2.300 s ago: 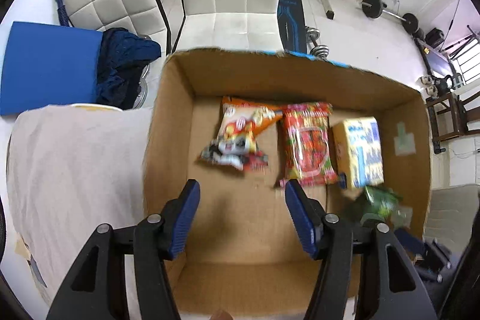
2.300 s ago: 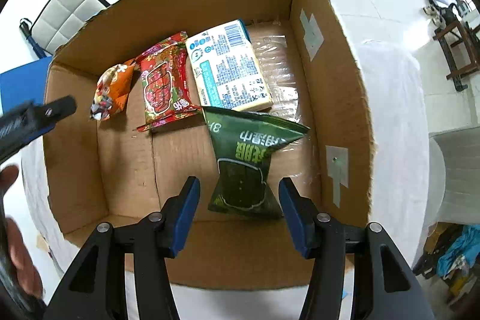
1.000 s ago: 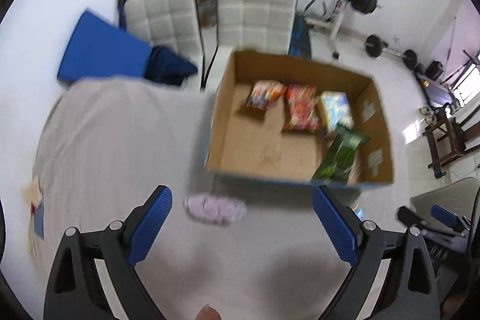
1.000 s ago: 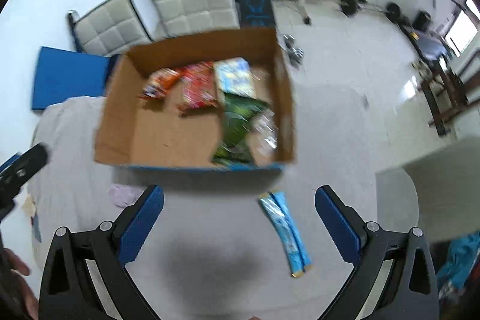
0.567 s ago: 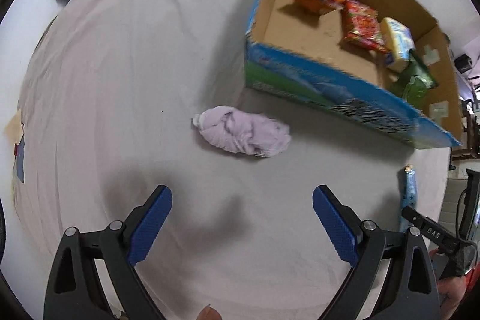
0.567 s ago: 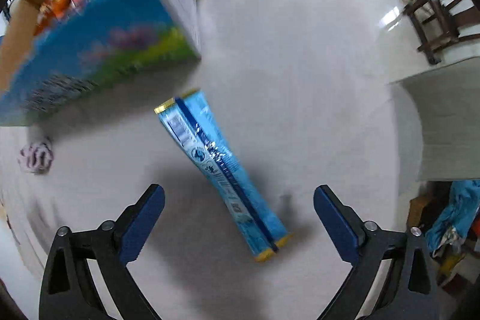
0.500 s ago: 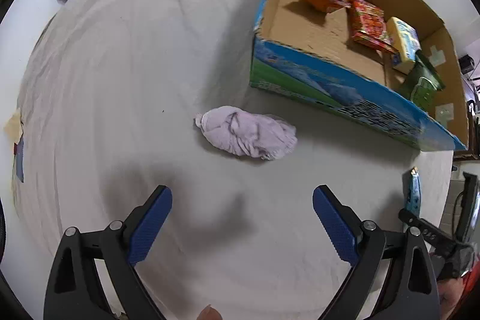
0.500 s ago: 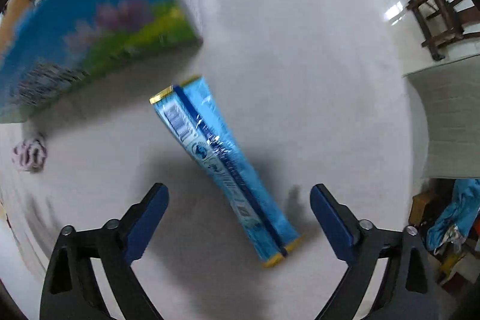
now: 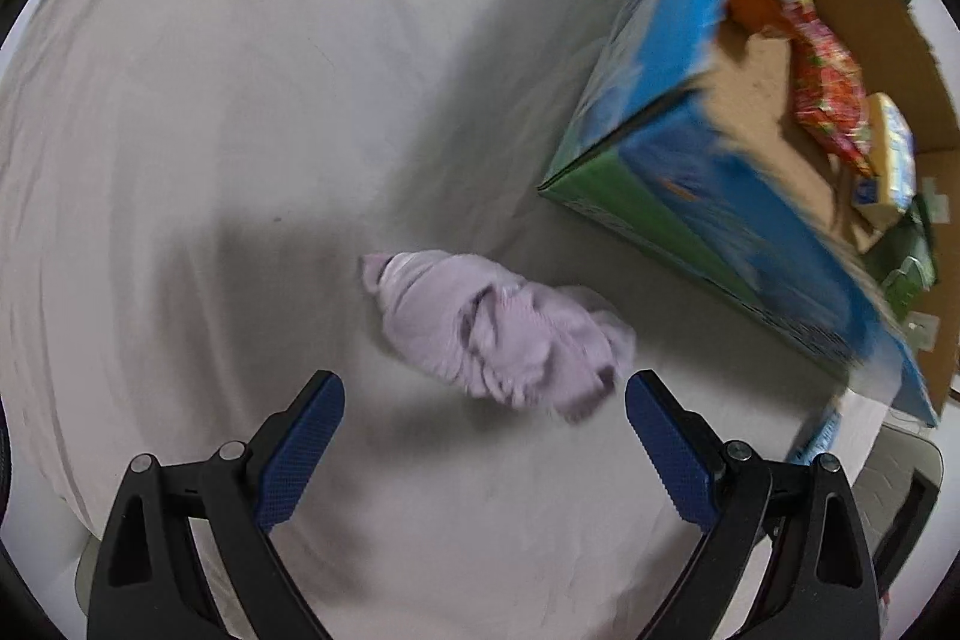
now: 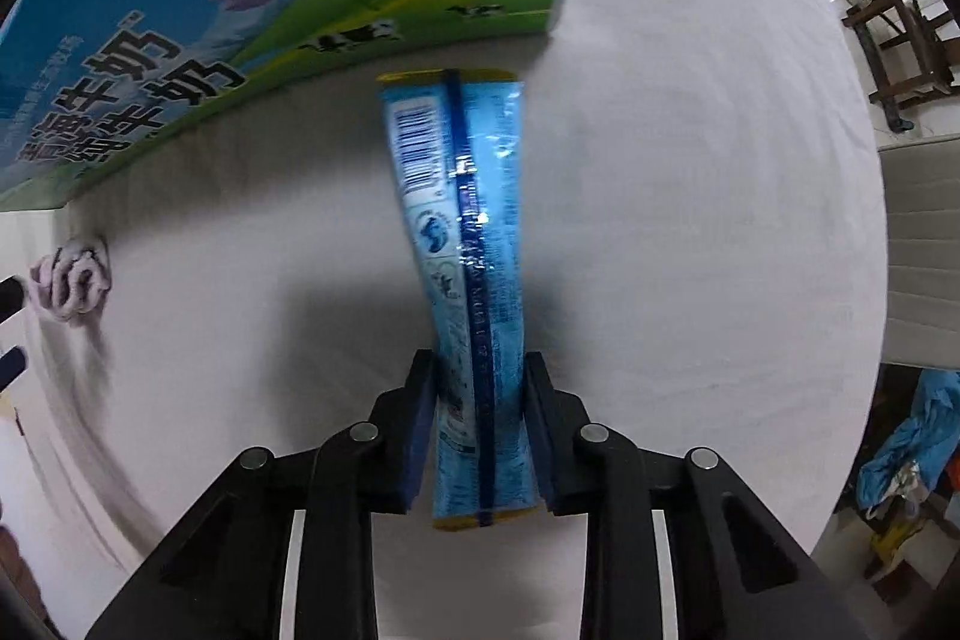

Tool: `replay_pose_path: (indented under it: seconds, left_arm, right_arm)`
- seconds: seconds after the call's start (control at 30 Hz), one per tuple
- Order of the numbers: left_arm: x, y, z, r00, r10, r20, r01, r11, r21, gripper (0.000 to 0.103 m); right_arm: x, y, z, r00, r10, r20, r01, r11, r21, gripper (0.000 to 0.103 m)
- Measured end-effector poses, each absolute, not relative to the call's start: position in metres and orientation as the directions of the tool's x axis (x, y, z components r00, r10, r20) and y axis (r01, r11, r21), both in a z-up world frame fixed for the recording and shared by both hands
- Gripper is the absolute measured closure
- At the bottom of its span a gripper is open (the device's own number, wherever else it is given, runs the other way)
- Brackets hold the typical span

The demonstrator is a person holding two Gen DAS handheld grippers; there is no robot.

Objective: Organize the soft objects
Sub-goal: 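Grasp the lilac cloth with the left gripper while the right grasps the blue snack stick, then carry the cloth and stick into the box and open both grippers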

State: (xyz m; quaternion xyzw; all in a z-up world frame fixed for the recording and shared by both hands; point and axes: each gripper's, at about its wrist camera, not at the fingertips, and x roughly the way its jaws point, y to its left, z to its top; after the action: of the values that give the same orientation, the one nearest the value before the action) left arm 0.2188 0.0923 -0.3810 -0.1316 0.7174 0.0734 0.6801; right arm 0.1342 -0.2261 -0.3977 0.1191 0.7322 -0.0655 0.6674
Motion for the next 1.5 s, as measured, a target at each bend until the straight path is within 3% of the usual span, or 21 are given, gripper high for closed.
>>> replay_pose_path:
  seconds: [0.2,0.27,0.37,0.53,0.73,0.9,1.23,1.33,1.5]
  left_arm:
    - [0.23,0.091,-0.406,-0.039,-0.141,-0.989,-0.286,0.95,-0.124,0.01]
    - [0.23,0.086,-0.409,-0.034,-0.142,-0.989,-0.266,0.956,-0.128,0.032]
    - [0.22,0.078,-0.406,-0.012,-0.131,-0.991,-0.217,0.968,-0.125,0.042]
    - [0.181,0.056,-0.396,-0.024,-0.112,-0.993,-0.089,0.99,-0.11,0.043]
    - [0.122,0.025,-0.4,-0.09,-0.12,-0.989,0.04,0.992,-0.124,0.043]
    - [0.114,0.021,-0.416,-0.109,-0.14,-0.984,0.004,0.99,-0.141,0.04]
    - [0.142,-0.009,-0.425,-0.098,-0.084,-0.992,0.032,0.996,-0.087,0.039]
    - [0.141,-0.013,-0.425,-0.088,-0.077,-0.993,0.032,0.996,-0.08,0.042]
    - [0.135,-0.022,-0.415,-0.046,-0.068,-0.997,0.042,0.997,-0.07,0.052]
  right_arm:
    - [0.134,-0.223,-0.404,-0.101,0.121,-0.988,0.264,0.96,0.09,0.072]
    - [0.137,-0.222,-0.405,-0.107,0.123,-0.987,0.261,0.961,0.092,0.072]
    - [0.137,-0.222,-0.407,-0.13,0.121,-0.984,0.242,0.966,0.087,0.072]
    - [0.13,-0.222,-0.409,-0.186,0.098,-0.978,0.167,0.984,0.067,0.08]
    - [0.104,-0.217,-0.409,-0.236,0.12,-0.964,0.078,0.992,0.104,0.08]
    - [0.088,-0.222,-0.409,-0.233,0.119,-0.965,0.087,0.991,0.101,0.062]
    - [0.07,-0.221,-0.417,-0.217,0.11,-0.97,0.131,0.988,0.083,0.06]
    - [0.055,-0.212,-0.412,-0.206,0.07,-0.976,0.128,0.991,0.044,0.063]
    - [0.026,-0.189,-0.406,-0.178,-0.012,-0.984,0.086,0.996,-0.028,0.078]
